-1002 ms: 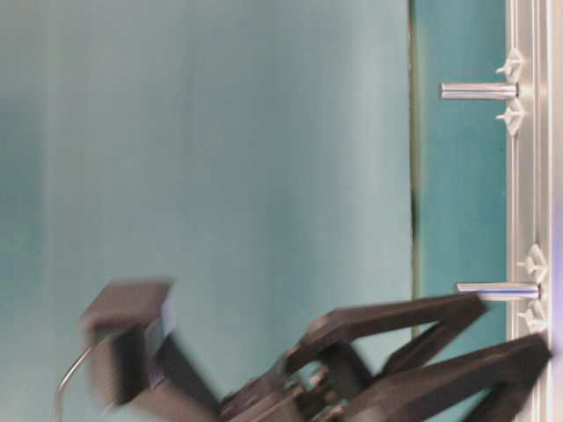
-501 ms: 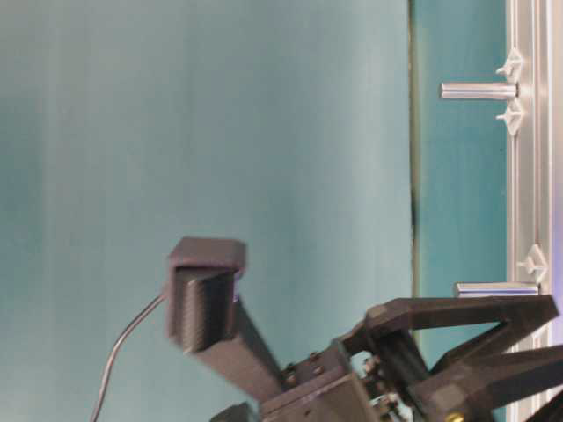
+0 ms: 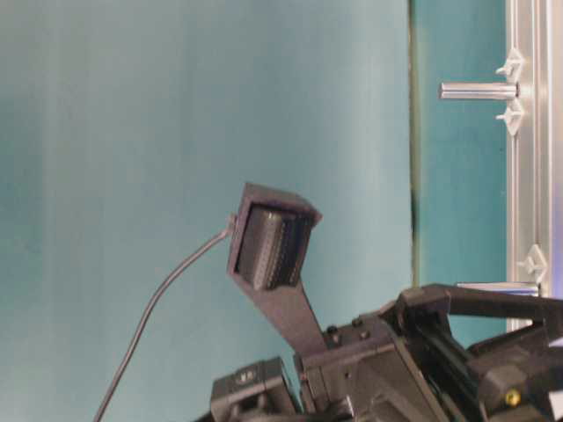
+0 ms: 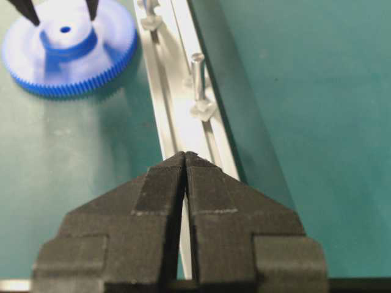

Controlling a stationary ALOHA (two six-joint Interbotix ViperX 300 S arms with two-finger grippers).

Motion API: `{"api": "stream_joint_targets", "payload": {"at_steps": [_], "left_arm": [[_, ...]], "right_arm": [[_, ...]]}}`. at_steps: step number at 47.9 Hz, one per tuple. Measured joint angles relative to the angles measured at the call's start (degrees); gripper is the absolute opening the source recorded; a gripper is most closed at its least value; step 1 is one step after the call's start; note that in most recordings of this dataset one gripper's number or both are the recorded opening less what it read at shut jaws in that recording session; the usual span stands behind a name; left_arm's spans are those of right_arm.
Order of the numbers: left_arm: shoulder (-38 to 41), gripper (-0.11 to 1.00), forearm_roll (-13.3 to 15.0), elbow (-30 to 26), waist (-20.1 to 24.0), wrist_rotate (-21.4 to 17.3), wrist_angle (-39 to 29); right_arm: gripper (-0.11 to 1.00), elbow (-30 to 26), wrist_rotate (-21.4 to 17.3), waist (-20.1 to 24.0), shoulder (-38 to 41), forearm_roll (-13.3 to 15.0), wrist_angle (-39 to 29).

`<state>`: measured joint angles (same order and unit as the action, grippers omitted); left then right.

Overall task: Insert the large gear onto the shaft.
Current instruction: 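Close the left gripper on the gear hub and grip it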

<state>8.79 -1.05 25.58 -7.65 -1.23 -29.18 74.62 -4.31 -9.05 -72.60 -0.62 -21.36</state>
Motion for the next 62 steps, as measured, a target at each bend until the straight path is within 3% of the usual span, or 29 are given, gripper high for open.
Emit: {"api": "stream_joint_targets", "payload": {"at_steps": [17,33,62], "left_arm": [[2.7,0.94,0.0,-2.4,0.0,0.2,-1.2],[4.1,0.94,0.0,-2.5,-0.1,3.8,-4.7],[4.7,0.93,0.0,-3.0,-0.1,3.9,-5.0]], "right_arm": [[0.10,0.5,0.0,0.0,0.0,0.0,1.4],[0.10,1.0,0.0,0.0,0.0,0.0,2.7],[0.10,1.1,0.0,0.0,0.0,0.0,3.4]]}}
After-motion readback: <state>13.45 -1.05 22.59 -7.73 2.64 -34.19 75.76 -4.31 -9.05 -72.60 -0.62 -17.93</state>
